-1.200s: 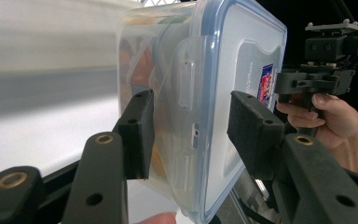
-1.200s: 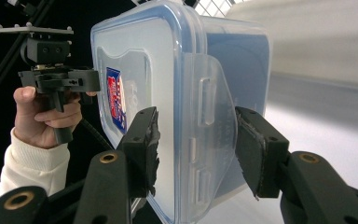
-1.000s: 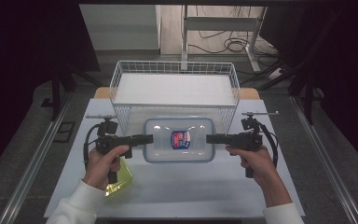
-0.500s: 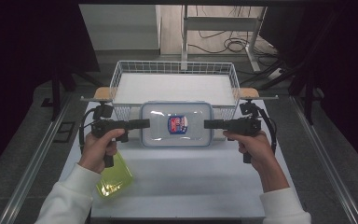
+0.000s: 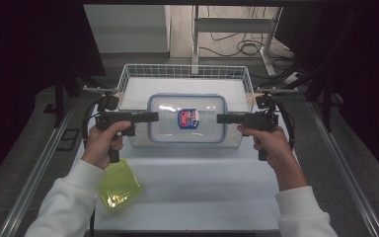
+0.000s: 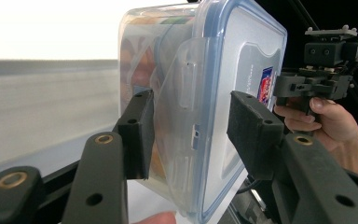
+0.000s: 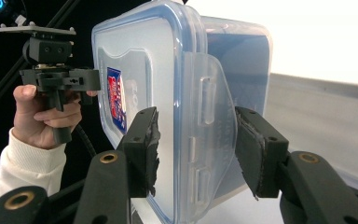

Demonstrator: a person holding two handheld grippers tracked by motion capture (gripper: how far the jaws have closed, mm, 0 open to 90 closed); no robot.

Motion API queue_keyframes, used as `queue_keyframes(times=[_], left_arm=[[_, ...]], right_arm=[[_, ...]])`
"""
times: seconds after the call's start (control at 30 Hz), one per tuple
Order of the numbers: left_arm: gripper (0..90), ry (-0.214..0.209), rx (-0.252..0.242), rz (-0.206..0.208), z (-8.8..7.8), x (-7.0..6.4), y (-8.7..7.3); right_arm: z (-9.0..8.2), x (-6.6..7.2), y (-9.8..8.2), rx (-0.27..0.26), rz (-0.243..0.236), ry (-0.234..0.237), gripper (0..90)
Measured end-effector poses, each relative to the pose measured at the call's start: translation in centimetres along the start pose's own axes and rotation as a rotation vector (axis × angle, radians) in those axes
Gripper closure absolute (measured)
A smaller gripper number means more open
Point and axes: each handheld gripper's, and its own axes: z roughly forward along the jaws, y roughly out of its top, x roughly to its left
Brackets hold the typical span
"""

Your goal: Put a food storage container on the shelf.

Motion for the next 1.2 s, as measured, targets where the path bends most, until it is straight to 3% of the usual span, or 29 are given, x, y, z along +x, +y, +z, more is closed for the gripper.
queue_keyframes(times=[0.43,0.83,1.0,1.2], left_arm=[[52.2,-0.013,-0.009,0.001,0.3,0.6,4.4],[52.2,-0.019,-0.019,-0.015,1.3,3.3,8.4],[52.0,-0.023,-0.005,-0.040,2.3,4.6,9.0],[52.1,-0.014,-0.001,-0.042,2.7,5.2,9.6]], right_arm=[[0.3,-0.4,3.8,-0.011,0.005,0.001,51.4],[2.4,-2.1,8.1,-0.011,0.007,-0.009,51.4],[3.2,-3.2,9.6,0.004,0.013,-0.027,51.1],[3.9,-4.1,9.9,0.008,0.035,-0.024,50.6]])
